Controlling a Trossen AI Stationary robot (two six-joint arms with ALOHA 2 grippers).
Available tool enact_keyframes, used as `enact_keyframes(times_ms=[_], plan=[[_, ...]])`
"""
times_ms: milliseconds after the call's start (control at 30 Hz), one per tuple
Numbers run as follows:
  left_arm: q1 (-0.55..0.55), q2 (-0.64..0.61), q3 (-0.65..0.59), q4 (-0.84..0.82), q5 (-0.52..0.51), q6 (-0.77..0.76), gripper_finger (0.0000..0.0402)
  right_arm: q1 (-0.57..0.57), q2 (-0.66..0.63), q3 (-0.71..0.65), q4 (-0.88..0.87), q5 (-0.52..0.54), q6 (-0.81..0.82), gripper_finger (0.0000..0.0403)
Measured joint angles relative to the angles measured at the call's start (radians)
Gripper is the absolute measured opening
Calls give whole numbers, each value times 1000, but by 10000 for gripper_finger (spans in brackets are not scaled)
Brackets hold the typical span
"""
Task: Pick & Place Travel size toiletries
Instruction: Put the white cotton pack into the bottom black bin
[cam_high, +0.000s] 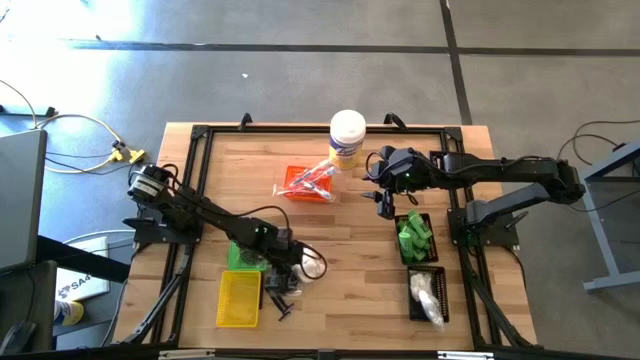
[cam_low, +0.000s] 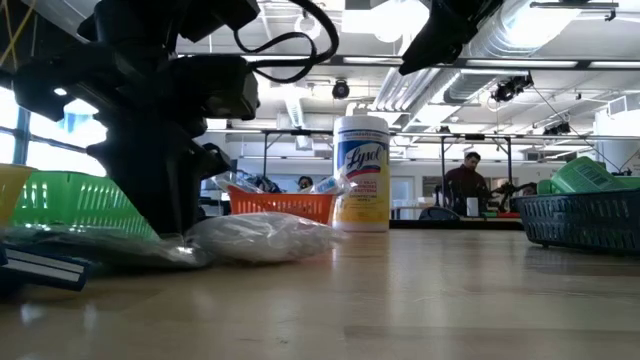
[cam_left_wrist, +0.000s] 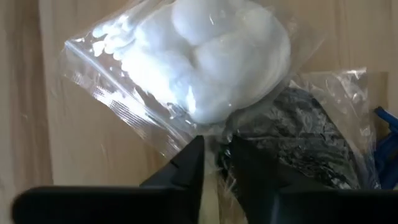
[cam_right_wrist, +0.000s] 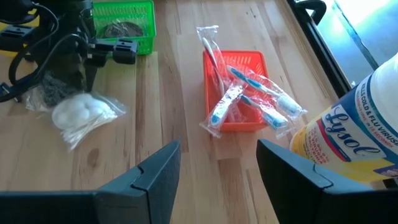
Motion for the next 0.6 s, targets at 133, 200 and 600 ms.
enact_keyframes(times_ms=[133, 200, 600], plan=[[0, 0, 0, 17, -9, 21, 127, 0, 0, 0, -5, 0, 0, 203], [0, 0, 10, 9, -10, 27, 143, 0, 0, 0, -12, 0, 0, 204], [36, 0, 105, -73, -2, 37, 155, 0, 0, 0, -51, 0, 0, 203]])
